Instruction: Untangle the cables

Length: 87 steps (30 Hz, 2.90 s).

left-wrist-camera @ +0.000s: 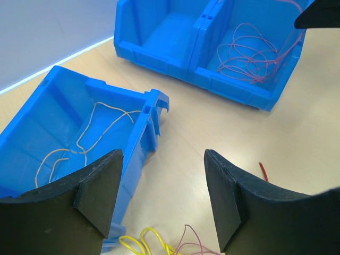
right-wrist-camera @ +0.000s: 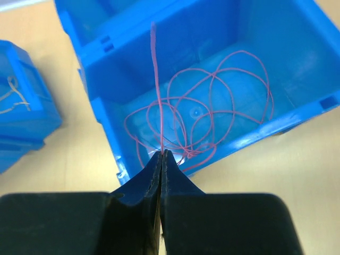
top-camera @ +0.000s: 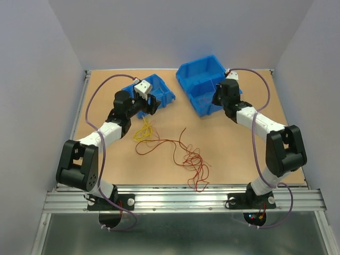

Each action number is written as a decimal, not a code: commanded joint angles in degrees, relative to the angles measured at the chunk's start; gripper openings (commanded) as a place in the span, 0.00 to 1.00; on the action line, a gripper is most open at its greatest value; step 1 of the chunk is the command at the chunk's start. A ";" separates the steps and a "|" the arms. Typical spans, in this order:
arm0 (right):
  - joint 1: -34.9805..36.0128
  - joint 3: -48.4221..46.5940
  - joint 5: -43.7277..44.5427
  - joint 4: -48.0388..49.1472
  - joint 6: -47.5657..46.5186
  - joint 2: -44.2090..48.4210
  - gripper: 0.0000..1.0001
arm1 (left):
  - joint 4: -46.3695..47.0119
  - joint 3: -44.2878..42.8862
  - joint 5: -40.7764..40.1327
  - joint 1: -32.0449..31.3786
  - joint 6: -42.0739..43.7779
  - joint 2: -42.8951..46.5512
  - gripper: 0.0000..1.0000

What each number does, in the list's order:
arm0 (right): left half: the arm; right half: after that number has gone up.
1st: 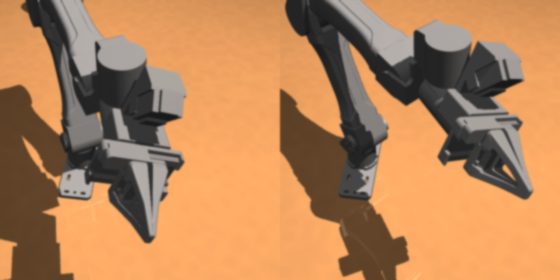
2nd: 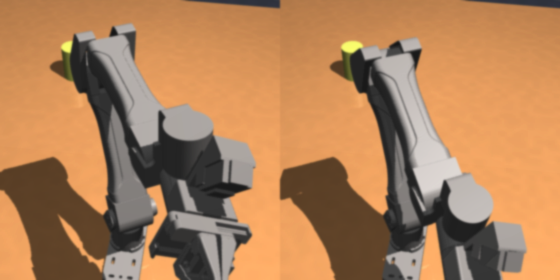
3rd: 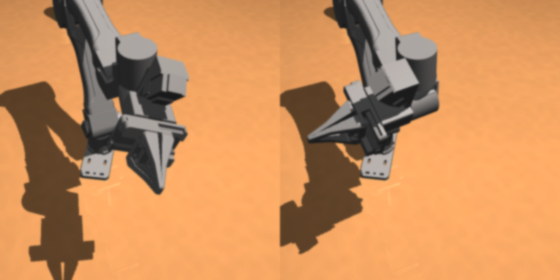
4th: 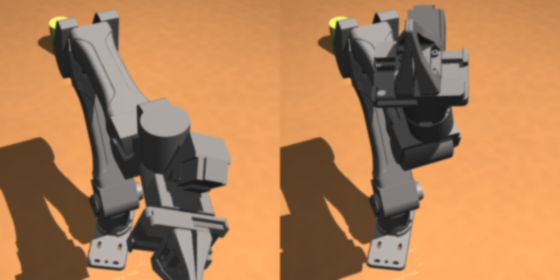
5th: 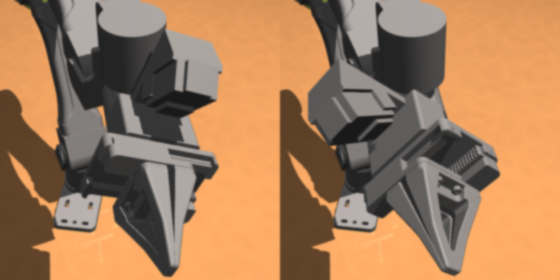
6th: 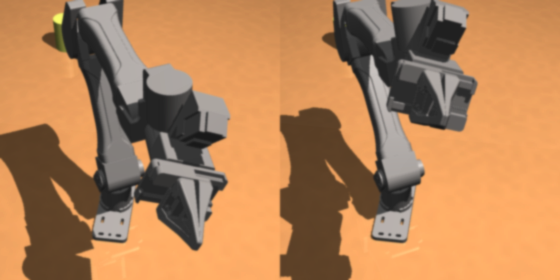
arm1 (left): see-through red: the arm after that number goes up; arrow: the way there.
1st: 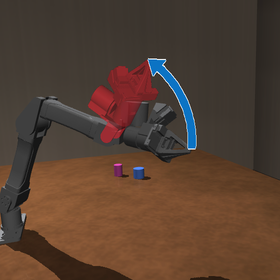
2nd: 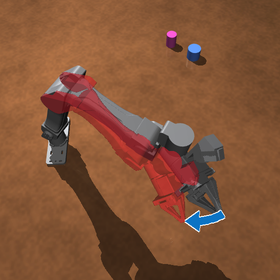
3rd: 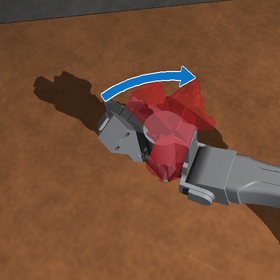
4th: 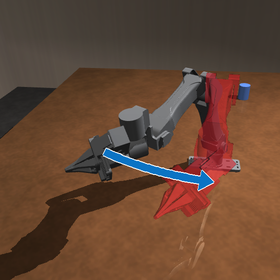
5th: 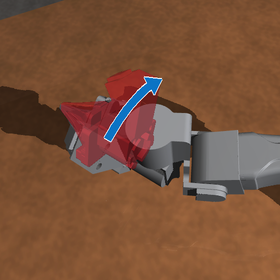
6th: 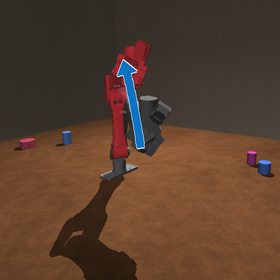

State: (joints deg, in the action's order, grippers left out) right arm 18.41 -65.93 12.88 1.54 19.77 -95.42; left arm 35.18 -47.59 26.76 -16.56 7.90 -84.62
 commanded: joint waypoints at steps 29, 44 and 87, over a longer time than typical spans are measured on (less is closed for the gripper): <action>-2.06 -5.95 0.31 0.76 4.75 -3.45 0.01 | 2.70 0.40 -0.84 -1.81 2.47 2.62 0.73; -2.68 -26.62 5.83 -16.65 6.51 -22.44 0.02 | 1.12 -0.13 -2.59 -3.04 4.58 2.09 0.73; 2.15 5.02 -5.42 -10.68 3.17 16.31 0.69 | -13.81 -1.45 -12.79 -4.89 15.12 2.00 0.89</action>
State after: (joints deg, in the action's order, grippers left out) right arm 19.81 -62.26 11.07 -15.18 23.16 -81.84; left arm 24.84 -47.57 17.43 -21.28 18.90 -82.52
